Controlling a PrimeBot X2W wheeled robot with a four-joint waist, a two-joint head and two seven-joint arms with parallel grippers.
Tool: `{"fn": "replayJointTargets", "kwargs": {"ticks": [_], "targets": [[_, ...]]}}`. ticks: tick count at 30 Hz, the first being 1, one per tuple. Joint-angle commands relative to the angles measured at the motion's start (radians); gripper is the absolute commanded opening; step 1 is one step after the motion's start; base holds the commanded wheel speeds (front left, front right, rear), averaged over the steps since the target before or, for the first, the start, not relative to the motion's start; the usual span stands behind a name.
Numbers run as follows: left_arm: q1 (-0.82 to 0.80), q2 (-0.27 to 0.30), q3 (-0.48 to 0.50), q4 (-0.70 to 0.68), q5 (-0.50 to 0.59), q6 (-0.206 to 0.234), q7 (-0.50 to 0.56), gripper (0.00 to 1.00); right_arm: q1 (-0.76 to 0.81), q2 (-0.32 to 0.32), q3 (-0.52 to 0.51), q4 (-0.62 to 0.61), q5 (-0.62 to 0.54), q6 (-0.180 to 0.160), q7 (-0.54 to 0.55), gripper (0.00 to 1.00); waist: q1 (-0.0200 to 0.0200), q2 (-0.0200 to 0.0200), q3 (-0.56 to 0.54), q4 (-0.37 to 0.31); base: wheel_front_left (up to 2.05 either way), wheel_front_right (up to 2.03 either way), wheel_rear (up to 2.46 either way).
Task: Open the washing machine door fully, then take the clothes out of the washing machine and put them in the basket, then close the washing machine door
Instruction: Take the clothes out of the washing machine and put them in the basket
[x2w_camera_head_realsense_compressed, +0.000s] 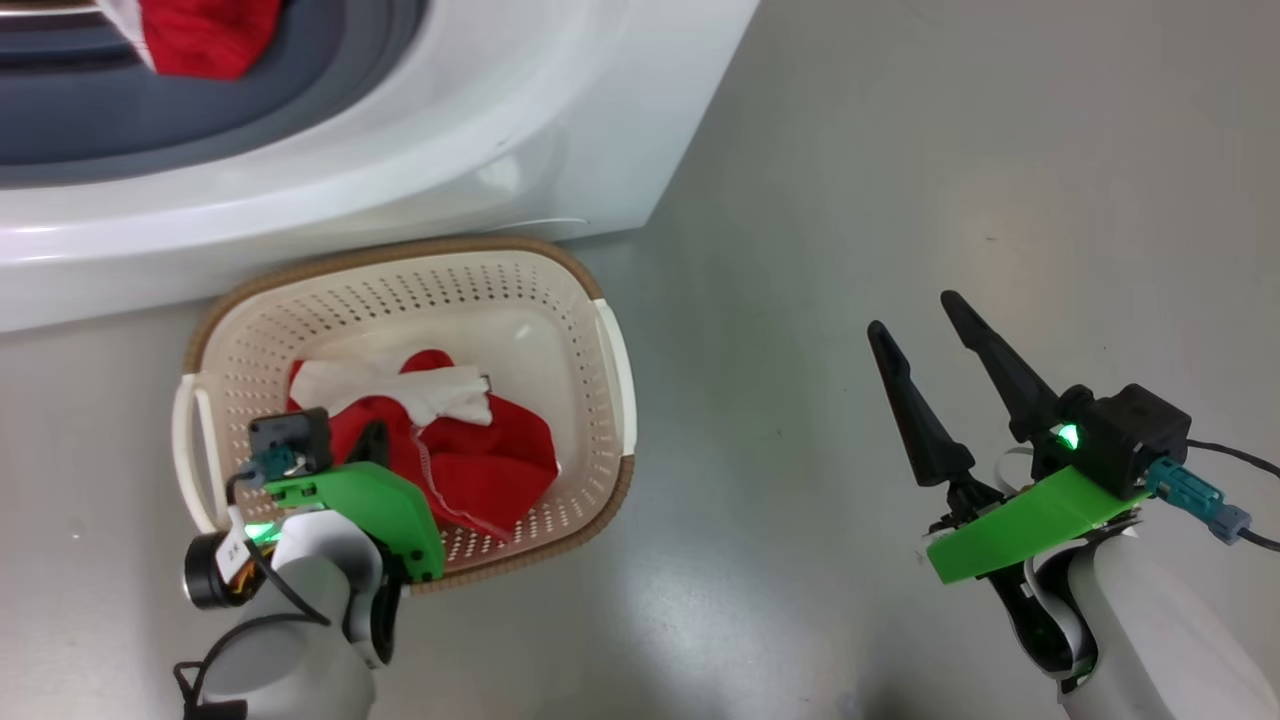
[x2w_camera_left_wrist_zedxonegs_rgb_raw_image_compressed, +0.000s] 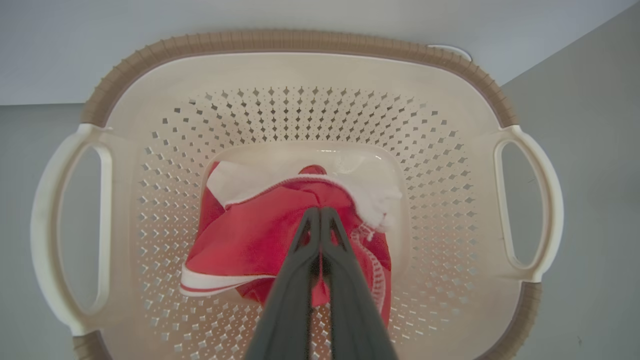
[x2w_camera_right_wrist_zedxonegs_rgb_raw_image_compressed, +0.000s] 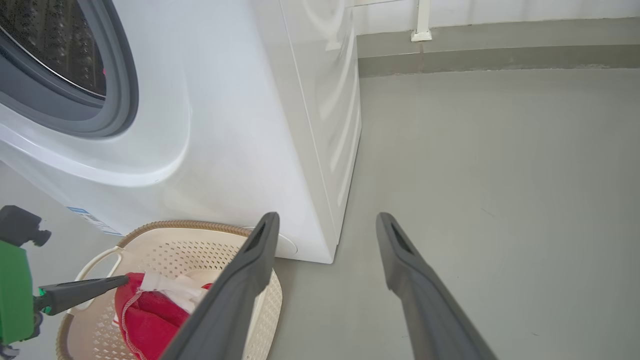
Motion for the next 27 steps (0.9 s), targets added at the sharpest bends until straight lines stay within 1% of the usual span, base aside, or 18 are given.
{"fn": "replayJointTargets", "kwargs": {"ticks": [1, 6, 10, 11, 12, 13, 14, 15, 16, 21, 27], "targets": [[-0.014, 0.017, 0.018, 0.033, -0.010, -0.008, 0.000, 0.00, 0.001, -0.001, 0.025, -0.012, 0.012, 0.003, -0.006, 1.00, 0.0000, 0.0000, 0.019, -0.019, 0.00, 0.00, 0.00], [-0.060, 0.018, 0.027, 0.142, -0.031, -0.021, 0.008, 0.00, -0.005, -0.003, 0.027, -0.003, 0.019, 0.003, -0.006, 1.00, 0.0000, 0.0000, 0.038, -0.031, 0.00, 0.00, 0.00], [-0.089, 0.019, 0.031, 0.185, -0.042, -0.032, 0.011, 0.00, -0.010, -0.004, 0.026, 0.000, 0.021, 0.003, -0.006, 1.00, 0.0000, 0.0000, 0.050, -0.034, 0.00, 0.00, 0.00], [-0.094, 0.020, 0.030, 0.192, -0.044, -0.036, 0.014, 0.04, -0.012, -0.004, 0.026, 0.000, 0.021, 0.003, -0.006, 1.00, 0.0000, 0.0000, 0.052, -0.035, 0.00, 0.00, 0.00], [-0.094, 0.020, 0.030, 0.192, -0.044, -0.036, 0.014, 0.04, -0.012, -0.004, 0.026, 0.000, 0.021, 0.003, -0.006, 1.00, 0.0000, 0.0000, 0.052, -0.035, 0.00, 0.00, 0.00], [-0.098, 0.022, 0.030, 0.197, -0.045, -0.038, 0.014, 0.16, -0.014, -0.004, 0.026, 0.002, 0.020, 0.003, -0.006, 1.00, 0.0000, 0.0000, 0.053, -0.035, 0.00, 0.00, 0.00], [-0.100, 0.022, 0.028, 0.202, -0.046, -0.041, 0.012, 0.35, -0.016, -0.003, 0.026, 0.004, 0.018, 0.003, -0.006, 1.00, 0.0000, 0.0000, 0.053, -0.035, 0.00, 0.00, 0.00], [-0.102, 0.023, 0.027, 0.206, -0.046, -0.046, 0.009, 0.60, -0.018, -0.002, 0.026, 0.007, 0.016, 0.003, -0.006, 1.00, 0.0000, 0.0000, 0.053, -0.036, 0.00, 0.00, 0.00], [-0.104, 0.024, 0.026, 0.208, -0.047, -0.050, 0.001, 0.99, -0.020, 0.001, 0.025, 0.009, 0.015, 0.003, -0.006, 1.00, 0.0000, 0.0000, 0.052, -0.036, 0.00, 0.00, 0.00], [-0.108, 0.023, 0.014, 0.215, -0.043, -0.057, -0.048, 1.00, -0.019, 0.009, 0.009, 0.018, 0.010, 0.003, -0.006, 1.00, 0.0000, 0.0000, 0.028, -0.021, 0.00, 0.00, 0.00], [-0.077, 0.020, 0.014, 0.178, -0.053, -0.087, -0.097, 1.00, -0.006, 0.017, -0.007, 0.018, 0.005, 0.003, -0.006, 1.00, 0.0000, 0.0000, -0.033, 0.005, 0.00, 0.00, 0.00]]}}
